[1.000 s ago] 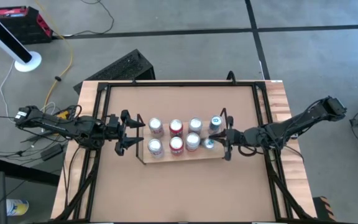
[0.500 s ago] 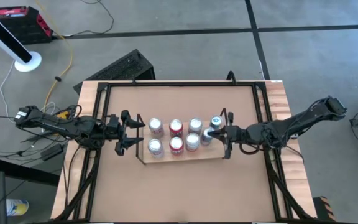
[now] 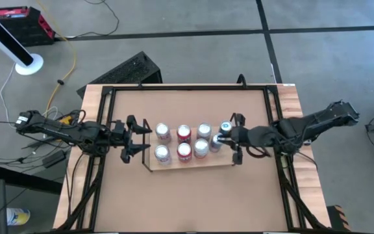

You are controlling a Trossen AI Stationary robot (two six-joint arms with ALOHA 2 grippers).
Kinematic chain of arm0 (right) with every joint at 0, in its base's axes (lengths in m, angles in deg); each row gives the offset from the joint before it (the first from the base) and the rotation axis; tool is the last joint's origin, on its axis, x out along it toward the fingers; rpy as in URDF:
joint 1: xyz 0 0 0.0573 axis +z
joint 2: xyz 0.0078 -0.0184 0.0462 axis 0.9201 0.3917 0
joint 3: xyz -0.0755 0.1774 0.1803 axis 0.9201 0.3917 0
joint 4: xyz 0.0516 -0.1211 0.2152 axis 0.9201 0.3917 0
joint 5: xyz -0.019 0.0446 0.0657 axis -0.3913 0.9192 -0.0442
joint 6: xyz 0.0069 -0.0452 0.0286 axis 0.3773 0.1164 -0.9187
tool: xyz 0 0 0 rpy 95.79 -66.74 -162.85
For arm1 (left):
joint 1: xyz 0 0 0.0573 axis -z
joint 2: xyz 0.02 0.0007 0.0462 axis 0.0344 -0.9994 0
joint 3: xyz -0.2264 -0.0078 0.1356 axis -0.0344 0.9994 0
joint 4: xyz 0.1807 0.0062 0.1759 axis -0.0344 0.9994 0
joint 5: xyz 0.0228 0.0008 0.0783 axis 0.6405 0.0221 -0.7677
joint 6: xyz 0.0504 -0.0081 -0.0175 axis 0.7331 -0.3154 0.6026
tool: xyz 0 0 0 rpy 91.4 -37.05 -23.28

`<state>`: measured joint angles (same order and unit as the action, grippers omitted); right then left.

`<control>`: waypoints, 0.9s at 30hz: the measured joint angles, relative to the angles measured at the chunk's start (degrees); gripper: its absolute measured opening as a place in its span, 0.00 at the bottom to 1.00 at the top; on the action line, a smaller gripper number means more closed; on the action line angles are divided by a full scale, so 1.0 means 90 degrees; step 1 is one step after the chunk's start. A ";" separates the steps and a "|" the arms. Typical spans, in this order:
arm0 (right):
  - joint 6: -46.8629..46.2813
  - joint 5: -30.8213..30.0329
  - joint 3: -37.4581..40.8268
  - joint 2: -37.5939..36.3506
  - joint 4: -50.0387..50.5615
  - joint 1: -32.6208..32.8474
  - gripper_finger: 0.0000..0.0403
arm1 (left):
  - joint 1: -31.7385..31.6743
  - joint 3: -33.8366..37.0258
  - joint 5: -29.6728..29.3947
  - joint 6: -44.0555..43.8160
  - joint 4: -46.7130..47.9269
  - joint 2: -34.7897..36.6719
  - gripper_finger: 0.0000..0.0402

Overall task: Place canned beverage on shelf
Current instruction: Put the blue soda can on the shelf aligned with the other pink can

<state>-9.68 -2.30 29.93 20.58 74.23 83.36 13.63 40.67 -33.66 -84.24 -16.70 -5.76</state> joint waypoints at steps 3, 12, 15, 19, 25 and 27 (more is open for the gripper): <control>-0.0067 0.0027 -0.0226 0.0291 0.0361 -0.0154 0.39 | 0.0000 -0.0002 0.0002 0.0004 0.0033 -0.0100 0.69; -0.0016 0.0680 -0.0974 0.1105 0.1450 -0.0604 0.67 | 0.0000 -0.0002 -0.0002 0.0007 0.0180 -0.0344 0.69; -0.0017 0.0678 -0.1159 0.1266 0.1694 -0.0681 0.70 | 0.0000 -0.0002 -0.0005 0.0134 0.0402 -0.0351 0.69; -0.0015 0.0686 -0.1302 0.1455 0.1926 -0.0705 0.71 | 0.0002 -0.0002 -0.0045 0.0150 0.0681 -0.0359 0.69; -0.0108 0.0997 -0.1373 0.1735 0.2236 -0.0934 0.72 | 0.0000 -0.0002 -0.0061 0.0148 0.0656 -0.0340 0.69; -0.0109 0.0998 -0.1373 0.1800 0.2270 -0.0967 0.72 | 0.0002 -0.0002 -0.0061 0.0175 0.0712 -0.0340 0.69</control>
<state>-10.66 6.68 17.57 36.78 94.66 74.65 13.65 40.65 -34.21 -82.67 -10.29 -8.82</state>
